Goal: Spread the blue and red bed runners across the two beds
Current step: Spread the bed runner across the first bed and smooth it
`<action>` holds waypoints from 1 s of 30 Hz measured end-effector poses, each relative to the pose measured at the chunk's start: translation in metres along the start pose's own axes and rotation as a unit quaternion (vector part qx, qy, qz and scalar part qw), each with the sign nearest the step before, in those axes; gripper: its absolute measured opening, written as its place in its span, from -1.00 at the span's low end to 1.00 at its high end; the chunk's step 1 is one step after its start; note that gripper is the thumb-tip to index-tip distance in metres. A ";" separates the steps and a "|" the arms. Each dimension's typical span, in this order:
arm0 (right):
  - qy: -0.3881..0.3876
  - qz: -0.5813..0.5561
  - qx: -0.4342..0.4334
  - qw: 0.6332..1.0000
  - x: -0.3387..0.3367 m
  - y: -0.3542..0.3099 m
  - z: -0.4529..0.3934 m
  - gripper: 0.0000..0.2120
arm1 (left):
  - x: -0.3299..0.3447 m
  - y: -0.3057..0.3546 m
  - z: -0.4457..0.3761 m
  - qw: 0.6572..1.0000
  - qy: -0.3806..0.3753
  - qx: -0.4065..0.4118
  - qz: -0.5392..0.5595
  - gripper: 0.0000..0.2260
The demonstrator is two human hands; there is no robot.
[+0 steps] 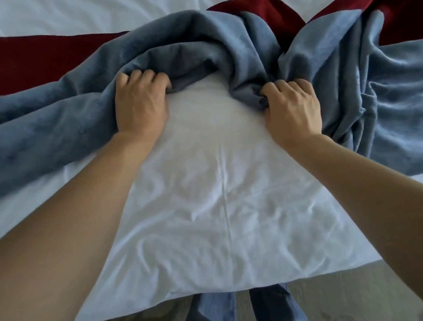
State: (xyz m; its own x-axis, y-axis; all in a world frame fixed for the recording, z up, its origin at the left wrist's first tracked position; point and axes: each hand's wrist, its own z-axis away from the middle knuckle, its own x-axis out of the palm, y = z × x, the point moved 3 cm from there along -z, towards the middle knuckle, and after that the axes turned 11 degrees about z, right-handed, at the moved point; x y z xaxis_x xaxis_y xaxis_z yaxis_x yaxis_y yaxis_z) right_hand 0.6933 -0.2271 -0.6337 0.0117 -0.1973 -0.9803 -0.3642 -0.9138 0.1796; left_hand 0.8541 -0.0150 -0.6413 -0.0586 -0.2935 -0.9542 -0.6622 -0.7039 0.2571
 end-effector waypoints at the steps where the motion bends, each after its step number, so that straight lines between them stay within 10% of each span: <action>1: 0.001 -0.002 0.005 1.000 -0.002 0.003 0.006 -0.81 | -0.003 -0.003 0.008 1.000 0.007 -0.002 0.003 -0.82; 15: 0.120 -0.121 -0.135 0.976 -0.040 -0.034 0.058 -0.84 | -0.008 0.066 0.069 0.999 0.026 0.034 0.021 -0.85; 30: -0.037 -0.002 -0.045 0.998 -0.011 -0.012 -0.003 -0.55 | 0.018 0.080 0.007 0.999 -0.037 0.034 -0.004 -0.55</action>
State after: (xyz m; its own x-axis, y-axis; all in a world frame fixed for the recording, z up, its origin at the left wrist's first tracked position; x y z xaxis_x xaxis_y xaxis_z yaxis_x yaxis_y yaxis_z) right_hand 0.7003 -0.2152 -0.6249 -0.0576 -0.1697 -0.9838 -0.2800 -0.9431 0.1791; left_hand 0.7947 -0.0720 -0.6391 -0.1063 -0.2365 -0.9658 -0.7123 -0.6596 0.2399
